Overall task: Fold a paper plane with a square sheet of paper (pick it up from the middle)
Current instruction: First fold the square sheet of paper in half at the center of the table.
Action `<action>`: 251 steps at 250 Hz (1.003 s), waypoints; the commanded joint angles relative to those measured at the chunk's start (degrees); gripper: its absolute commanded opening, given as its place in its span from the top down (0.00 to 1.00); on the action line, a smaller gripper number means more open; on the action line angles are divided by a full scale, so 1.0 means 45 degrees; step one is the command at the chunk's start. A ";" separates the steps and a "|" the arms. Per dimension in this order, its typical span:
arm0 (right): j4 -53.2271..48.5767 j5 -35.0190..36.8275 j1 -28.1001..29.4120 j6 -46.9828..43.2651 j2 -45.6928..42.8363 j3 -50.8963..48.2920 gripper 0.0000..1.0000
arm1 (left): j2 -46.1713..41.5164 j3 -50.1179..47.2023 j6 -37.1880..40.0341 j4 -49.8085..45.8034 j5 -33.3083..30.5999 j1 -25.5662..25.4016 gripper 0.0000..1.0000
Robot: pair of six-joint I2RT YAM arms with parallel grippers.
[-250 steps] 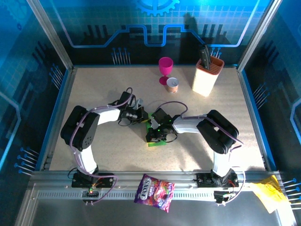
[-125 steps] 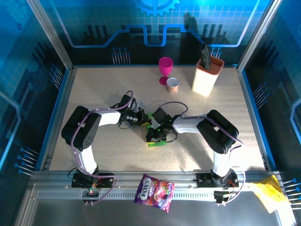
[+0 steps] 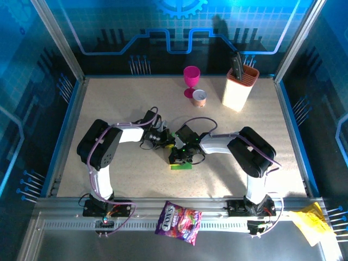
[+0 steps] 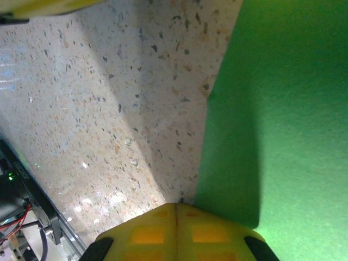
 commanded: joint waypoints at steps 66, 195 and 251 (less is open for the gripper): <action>-0.1248 0.0568 0.0123 -0.0565 0.0805 -0.0862 1.00 | 0.1299 0.2363 0.0191 -0.0823 -0.0942 0.0448 1.00; -0.1401 0.0448 0.0128 -0.0806 0.0819 -0.0770 1.00 | 0.2278 0.3723 0.0353 -0.1300 -0.1100 0.0824 1.00; -0.1735 0.0385 0.0107 -0.0999 0.0809 -0.0207 1.00 | 0.1760 0.3565 0.0529 -0.1373 -0.0960 0.0821 1.00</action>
